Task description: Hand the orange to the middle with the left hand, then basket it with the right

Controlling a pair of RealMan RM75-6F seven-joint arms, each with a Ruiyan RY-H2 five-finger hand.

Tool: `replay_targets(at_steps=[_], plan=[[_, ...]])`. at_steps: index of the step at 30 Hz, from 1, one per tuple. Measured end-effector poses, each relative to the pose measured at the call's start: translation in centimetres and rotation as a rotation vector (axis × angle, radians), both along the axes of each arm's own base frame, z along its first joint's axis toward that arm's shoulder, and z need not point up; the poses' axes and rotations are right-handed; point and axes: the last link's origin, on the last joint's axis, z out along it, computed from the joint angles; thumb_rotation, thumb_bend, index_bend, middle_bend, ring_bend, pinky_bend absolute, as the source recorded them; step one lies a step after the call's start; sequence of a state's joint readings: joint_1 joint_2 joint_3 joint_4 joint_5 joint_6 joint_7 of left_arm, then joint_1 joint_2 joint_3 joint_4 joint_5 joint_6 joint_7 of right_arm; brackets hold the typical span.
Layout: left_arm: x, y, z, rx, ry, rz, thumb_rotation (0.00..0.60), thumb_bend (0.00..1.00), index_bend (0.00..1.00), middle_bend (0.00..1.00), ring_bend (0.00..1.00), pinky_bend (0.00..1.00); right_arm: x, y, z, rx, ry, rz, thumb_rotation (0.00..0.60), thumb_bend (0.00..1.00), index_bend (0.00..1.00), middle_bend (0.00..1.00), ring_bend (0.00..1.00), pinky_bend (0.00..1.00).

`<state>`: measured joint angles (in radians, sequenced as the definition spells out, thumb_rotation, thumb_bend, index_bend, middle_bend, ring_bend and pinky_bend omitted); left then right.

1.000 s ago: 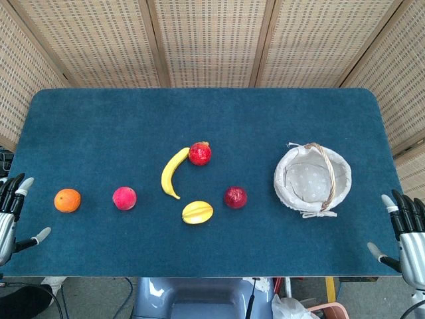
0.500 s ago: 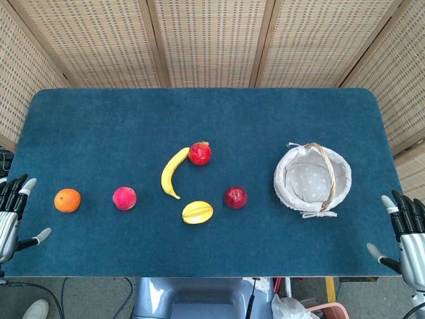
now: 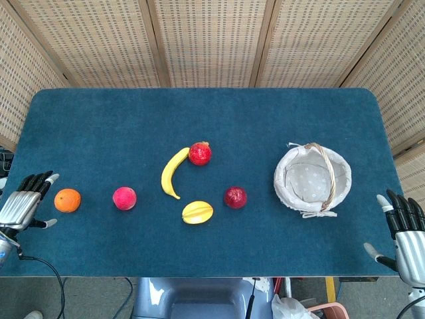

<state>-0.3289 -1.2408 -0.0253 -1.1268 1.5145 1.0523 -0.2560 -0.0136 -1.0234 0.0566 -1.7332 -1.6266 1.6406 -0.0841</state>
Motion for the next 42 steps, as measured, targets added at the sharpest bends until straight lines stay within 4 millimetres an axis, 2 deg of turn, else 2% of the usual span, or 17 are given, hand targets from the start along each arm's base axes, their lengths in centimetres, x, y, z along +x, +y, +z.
replay_targets(at_steps=[4,6,9,11,14,18,24,28,31,33,35,37,40,42], plan=[[-1.3,2.2,-1.9,-0.071,0.071,0.007,0.6,0.01,0.06,0.01,0.0,0.07,-0.2,-0.2,0.1,-0.001,-0.011,-0.005,0.6,0.0,0.0,0.0,0.0,0.0],[-1.3,3.1,-3.1,-0.106,0.081,0.004,0.6,0.02,0.12,0.05,0.01,0.11,-0.2,-0.3,0.0,0.003,-0.011,-0.004,0.6,0.0,0.0,0.0,0.0,0.0],[-1.2,3.9,-4.0,-0.127,0.076,-0.006,0.6,0.02,0.28,0.21,0.1,0.19,-0.2,-0.3,0.0,0.004,-0.011,-0.003,0.6,0.0,0.0,0.0,0.0,0.0],[-1.0,4.3,-4.3,-0.128,0.064,-0.017,0.6,0.04,0.43,0.35,0.23,0.28,-0.2,-0.4,0.0,0.003,-0.012,-0.003,0.6,0.0,0.0,0.0,0.0,0.0],[-0.5,4.6,-4.3,-0.112,0.042,-0.045,0.6,0.07,0.57,0.51,0.35,0.36,-0.2,-0.4,0.0,0.002,-0.013,-0.007,0.6,0.0,0.0,0.0,0.0,0.0],[0.2,5.0,-3.7,-0.072,0.005,-0.087,0.6,0.09,0.6,0.54,0.38,0.37,-0.3,-0.5,0.0,0.001,-0.013,-0.012,0.6,0.0,0.0,0.0,0.0,0.0],[1.8,5.5,-1.3,-0.016,-0.063,-0.14,0.6,0.11,0.6,0.54,0.38,0.37,-0.4,-0.6,0.0,0.004,-0.022,-0.017,0.6,0.0,0.0,0.0,0.0,0.0],[5.5,6.1,-0.4,0.011,-0.144,-0.232,0.6,0.11,0.6,0.54,0.38,0.37,-0.5,-0.8,0.0,0.01,-0.027,-0.02,0.6,0.0,0.0,0.0,0.0,0.0],[9.1,6.8,-0.7,0.0,-0.196,-0.289,0.6,0.11,0.6,0.54,0.38,0.39,-0.5,-1.0,-0.1,0.016,-0.03,-0.02,0.6,0.0,0.0,0.0,0.0,0.0],[12.2,7.5,-1.4,-0.019,-0.216,-0.334,0.6,0.11,0.6,0.54,0.38,0.39,-0.6,-1.1,-0.2,0.022,-0.032,-0.024,0.6,0.0,0.0,0.0,0.0,0.0],[15.2,8.3,-2.3,-0.041,-0.214,-0.376,0.6,0.11,0.6,0.54,0.38,0.39,-0.7,-1.4,-0.3,0.028,-0.037,-0.029,0.6,0.0,0.0,0.0,0.0,0.0],[17.4,9.1,-3.2,-0.055,-0.192,-0.407,0.6,0.11,0.6,0.54,0.38,0.39,-0.8,-1.6,-0.3,0.03,-0.043,-0.033,0.6,0.0,0.0,0.0,0.0,0.0],[21.5,10.6,-5.8,-0.101,-0.184,-0.442,0.6,0.11,0.6,0.54,0.38,0.39,-1.1,-1.9,-0.2,0.031,-0.049,-0.048,0.6,0.0,0.0,0.0,0.0,0.0],[23.4,11.0,-7.7,-0.135,-0.2,-0.449,0.6,0.11,0.6,0.54,0.38,0.39,-1.3,-2.0,-0.1,0.029,-0.054,-0.059,0.6,0.0,0.0,0.0,0.0,0.0]])
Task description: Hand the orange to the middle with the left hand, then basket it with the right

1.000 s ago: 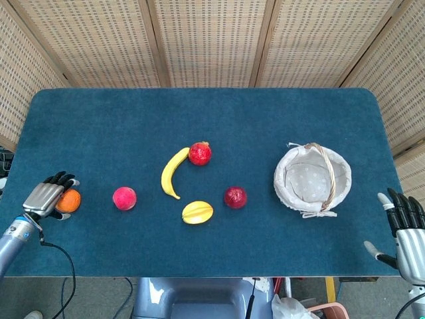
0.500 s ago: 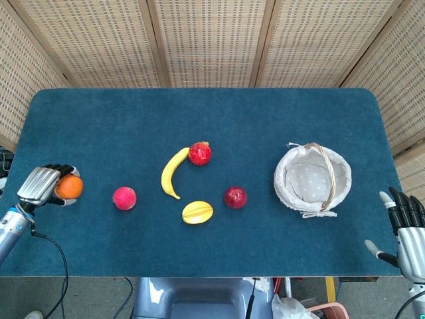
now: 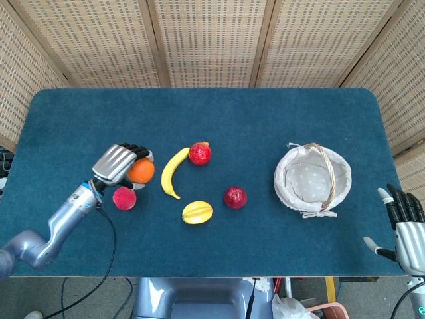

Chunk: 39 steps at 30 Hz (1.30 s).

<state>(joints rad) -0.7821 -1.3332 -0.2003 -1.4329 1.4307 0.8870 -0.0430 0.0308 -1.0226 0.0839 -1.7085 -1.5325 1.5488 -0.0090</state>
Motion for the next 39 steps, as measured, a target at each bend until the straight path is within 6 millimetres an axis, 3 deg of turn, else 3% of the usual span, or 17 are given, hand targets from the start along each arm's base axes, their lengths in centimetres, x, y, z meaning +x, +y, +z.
replay_targets(at_steps=[5,9,12,14,16,21,25,30,34,39], plan=[[4.1,0.7,-5.6,-0.099,0.001,-0.014,0.6,0.11,0.54,0.54,0.38,0.39,-0.5,-0.2,0.7,-0.029,-0.008,-0.02,0.6,0.0,0.0,0.0,0.0,0.0],[5.6,1.2,-8.5,-0.141,0.026,-0.003,0.6,0.11,0.49,0.52,0.38,0.36,-0.6,0.0,1.1,-0.045,-0.014,-0.028,0.6,0.0,0.0,0.0,0.0,0.0],[5.8,1.3,-9.4,-0.166,0.053,0.005,0.6,0.05,0.25,0.32,0.27,0.19,-0.7,0.1,1.4,-0.059,-0.016,-0.032,0.6,0.0,0.0,0.0,0.0,0.0],[5.7,1.3,-9.8,-0.198,0.067,0.025,0.6,0.0,0.04,0.08,0.07,0.04,-0.7,0.2,1.5,-0.063,-0.015,-0.032,0.6,0.0,0.0,0.0,0.0,0.0],[5.5,1.2,-10.1,-0.229,0.078,0.047,0.6,0.0,0.0,0.0,0.0,0.0,-0.7,0.3,1.5,-0.063,-0.013,-0.03,0.6,0.0,0.0,0.0,0.0,0.0],[5.6,0.9,-9.7,-0.259,0.067,0.066,0.6,0.0,0.0,0.0,0.0,0.0,-0.5,0.4,1.4,-0.063,-0.003,-0.027,0.6,0.0,0.0,0.0,0.0,0.0],[5.6,0.6,-8.0,-0.235,0.012,0.059,0.6,0.0,0.0,0.0,0.0,0.0,-0.4,0.3,1.1,-0.062,0.009,-0.027,0.6,0.0,0.0,0.0,0.0,0.0],[3.7,0.2,-3.0,-0.106,-0.072,0.052,0.6,0.0,0.0,0.0,0.0,0.0,-0.1,0.3,0.8,-0.072,0.024,-0.021,0.6,0.0,0.0,0.0,0.0,0.0],[-0.2,-1.0,2.8,0.037,-0.125,0.123,0.6,0.0,0.0,0.0,0.0,0.0,0.1,0.4,0.5,-0.073,0.037,-0.014,0.6,0.0,0.0,0.0,0.0,0.0],[-6.6,-5.3,9.8,0.239,-0.145,0.301,0.6,0.0,0.0,0.0,0.0,0.0,0.4,0.4,0.0,-0.07,0.059,-0.009,0.6,0.0,0.0,0.0,0.0,0.0]])
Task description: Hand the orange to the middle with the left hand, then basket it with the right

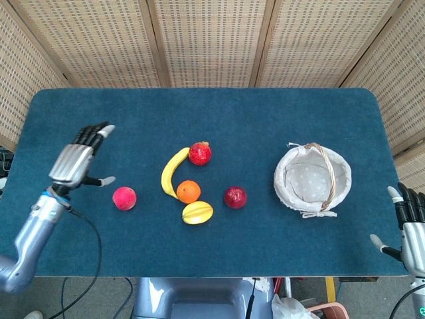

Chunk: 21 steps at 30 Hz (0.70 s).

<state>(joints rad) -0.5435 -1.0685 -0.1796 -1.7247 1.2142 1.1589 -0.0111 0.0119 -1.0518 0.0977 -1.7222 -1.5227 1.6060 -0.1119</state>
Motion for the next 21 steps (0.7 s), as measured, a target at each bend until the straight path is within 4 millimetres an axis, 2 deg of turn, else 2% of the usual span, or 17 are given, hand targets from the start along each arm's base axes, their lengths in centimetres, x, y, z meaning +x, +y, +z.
replay_targets(at_steps=[2,5,11,15,21], plan=[[-2.3,-2.2,2.0,0.063,0.001,0.085,0.6,0.0,0.0,0.0,0.0,0.0,0.2,0.0,-0.3,0.004,0.011,0.005,0.6,0.0,0.0,0.0,0.0,0.0],[-4.8,-4.8,3.7,0.144,0.007,0.173,0.6,0.0,0.0,0.0,0.0,0.0,0.6,0.2,-0.7,0.02,0.025,0.007,0.6,0.0,0.0,0.0,0.0,0.0],[-7.8,-9.0,4.9,0.234,0.042,0.259,0.6,0.0,0.0,0.0,0.0,0.0,2.3,-0.9,-1.1,0.041,0.055,0.05,0.6,0.0,0.0,0.0,0.0,0.0],[-8.1,-9.6,4.7,0.233,0.066,0.251,0.6,0.0,0.0,0.0,0.0,0.0,4.7,-2.8,-1.1,0.086,0.08,0.112,0.6,0.0,0.0,0.0,0.0,0.0],[-8.7,-9.6,4.1,0.204,0.085,0.256,0.6,0.0,0.0,0.0,0.0,0.0,10.8,-7.2,-1.0,0.193,0.094,0.242,0.6,0.0,0.0,0.0,0.0,0.0]])
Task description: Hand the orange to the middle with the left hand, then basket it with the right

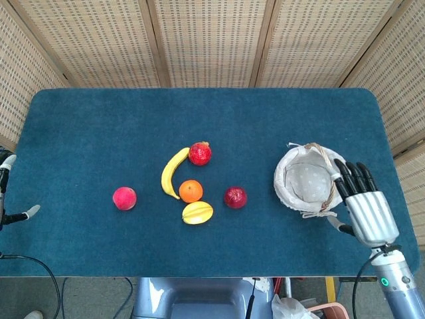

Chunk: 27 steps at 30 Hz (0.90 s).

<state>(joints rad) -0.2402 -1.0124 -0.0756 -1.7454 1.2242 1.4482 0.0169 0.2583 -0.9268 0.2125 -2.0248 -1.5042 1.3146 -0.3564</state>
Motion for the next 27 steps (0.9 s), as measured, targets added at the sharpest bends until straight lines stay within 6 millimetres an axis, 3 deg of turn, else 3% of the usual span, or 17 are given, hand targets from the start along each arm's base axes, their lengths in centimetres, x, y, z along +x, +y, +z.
replay_targets(at_steps=[6,11,15,19,27], plan=[[0.0,0.2,0.0,-0.005,0.0,-0.017,0.6,0.0,0.0,0.0,0.0,0.0,6.7,-4.6,-1.9,0.185,-0.014,0.12,0.6,0.0,0.0,0.0,0.0,0.0],[0.1,0.3,-0.1,-0.008,0.004,-0.021,0.6,0.0,0.0,0.0,0.0,0.0,11.9,-8.8,-5.9,0.402,-0.056,0.213,0.6,0.0,0.0,0.0,0.0,0.0],[-0.1,0.4,-0.2,-0.014,0.015,-0.015,0.6,0.0,0.0,0.0,0.0,0.0,14.2,-12.4,-9.3,0.457,-0.039,0.242,0.6,0.0,0.0,0.0,0.0,0.0],[-0.3,0.7,-0.2,-0.012,0.017,-0.003,0.6,0.0,0.0,0.0,0.0,0.0,16.3,-15.0,-14.2,0.516,-0.017,0.243,0.6,0.0,0.0,0.0,0.0,0.0],[-0.4,1.4,-1.0,-0.049,0.022,0.02,0.6,0.0,0.0,0.0,0.0,0.0,18.2,-16.4,-22.5,0.632,0.085,0.207,0.6,0.0,0.0,0.01,0.0,0.01]])
